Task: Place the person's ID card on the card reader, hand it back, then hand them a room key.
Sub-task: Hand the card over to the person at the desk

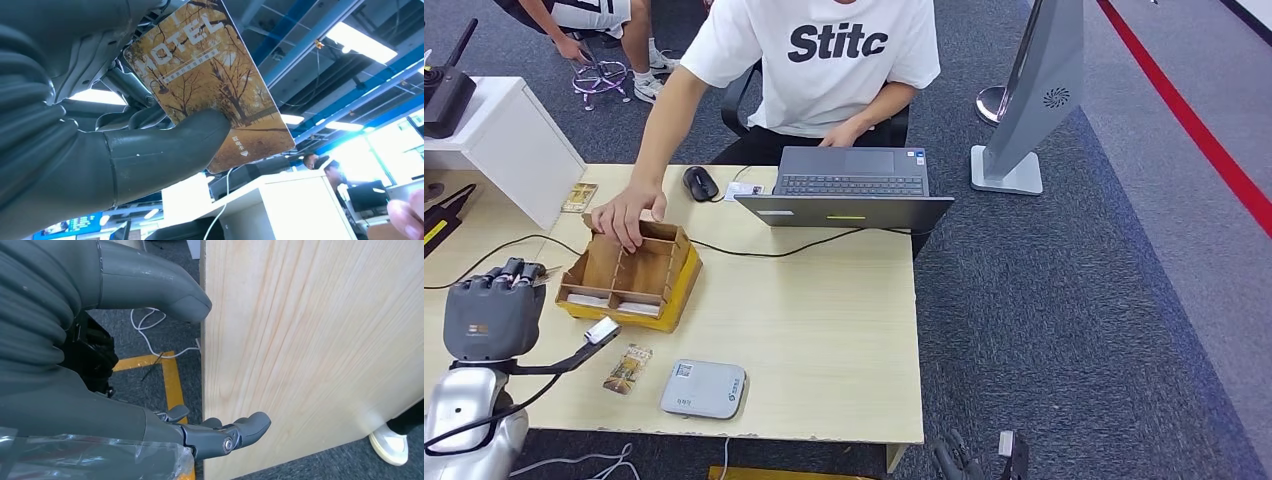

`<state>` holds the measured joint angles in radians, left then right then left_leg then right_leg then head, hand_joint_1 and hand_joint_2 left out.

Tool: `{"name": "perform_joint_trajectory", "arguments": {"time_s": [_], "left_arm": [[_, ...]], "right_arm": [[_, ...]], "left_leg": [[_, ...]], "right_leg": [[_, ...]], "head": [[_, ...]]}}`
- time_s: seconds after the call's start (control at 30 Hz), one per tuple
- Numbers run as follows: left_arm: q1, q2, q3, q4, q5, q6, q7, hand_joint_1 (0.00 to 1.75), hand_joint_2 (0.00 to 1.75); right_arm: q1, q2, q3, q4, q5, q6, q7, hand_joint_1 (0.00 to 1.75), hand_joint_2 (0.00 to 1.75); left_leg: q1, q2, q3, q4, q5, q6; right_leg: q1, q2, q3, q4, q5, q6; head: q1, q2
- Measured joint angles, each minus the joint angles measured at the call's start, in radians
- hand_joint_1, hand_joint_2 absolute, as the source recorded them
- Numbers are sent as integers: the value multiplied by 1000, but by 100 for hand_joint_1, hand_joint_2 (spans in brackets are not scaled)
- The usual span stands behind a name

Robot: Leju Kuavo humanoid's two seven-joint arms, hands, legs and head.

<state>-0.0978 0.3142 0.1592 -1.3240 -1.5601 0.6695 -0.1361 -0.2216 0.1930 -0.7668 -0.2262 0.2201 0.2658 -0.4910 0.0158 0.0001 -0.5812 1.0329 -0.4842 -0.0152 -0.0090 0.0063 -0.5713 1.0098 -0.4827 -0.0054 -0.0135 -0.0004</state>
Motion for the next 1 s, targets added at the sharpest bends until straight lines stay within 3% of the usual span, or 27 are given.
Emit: {"name": "perform_joint_trajectory", "arguments": {"time_s": [0.23, 0.33, 0.5, 0.77, 0.9, 1.0], "left_arm": [[-10, -14, 15, -8, 0, -11, 1, 175, 175], [-39, -11, 13, -7, 0, -58, 41, 175, 175], [-163, 19, -56, 39, 0, -174, 190, 175, 175], [-331, 45, -184, 206, 0, -197, 256, 175, 175], [-353, 46, -228, 233, 0, -192, 266, 0, 175], [-354, 46, -239, 239, 0, -186, 269, 0, 175]], "right_arm": [[0, 0, 0, 0, 1, 0, 0, 0, 175], [-1, 0, 0, 0, 4, 0, 4, 0, 175], [-9, 1, 0, 0, 13, -2, 13, 0, 175], [-21, 7, 0, 0, 24, -2, 18, 0, 175], [-21, 10, 0, 0, 25, 0, 18, 0, 175], [-21, 11, 0, 0, 26, 2, 18, 0, 175]], "left_leg": [[0, 0, 0, 0, 0, 0], [0, 0, 0, 0, 0, 0], [0, -2, 0, 0, 2, 0], [0, -4, -1, 0, 4, 0], [0, -3, -1, 0, 4, -1], [0, -3, -1, 0, 4, -1]], "right_leg": [[0, 0, 0, 0, 0, 0], [0, 0, 0, 0, 0, 0], [0, -1, 0, 0, 2, -1], [0, -3, 0, 0, 2, -2], [0, -3, 0, 0, 3, -2], [0, -2, 0, 0, 3, -2]], "head": [[0, 0], [0, 0], [0, 0], [0, 0], [0, 0], [0, 0]]}}
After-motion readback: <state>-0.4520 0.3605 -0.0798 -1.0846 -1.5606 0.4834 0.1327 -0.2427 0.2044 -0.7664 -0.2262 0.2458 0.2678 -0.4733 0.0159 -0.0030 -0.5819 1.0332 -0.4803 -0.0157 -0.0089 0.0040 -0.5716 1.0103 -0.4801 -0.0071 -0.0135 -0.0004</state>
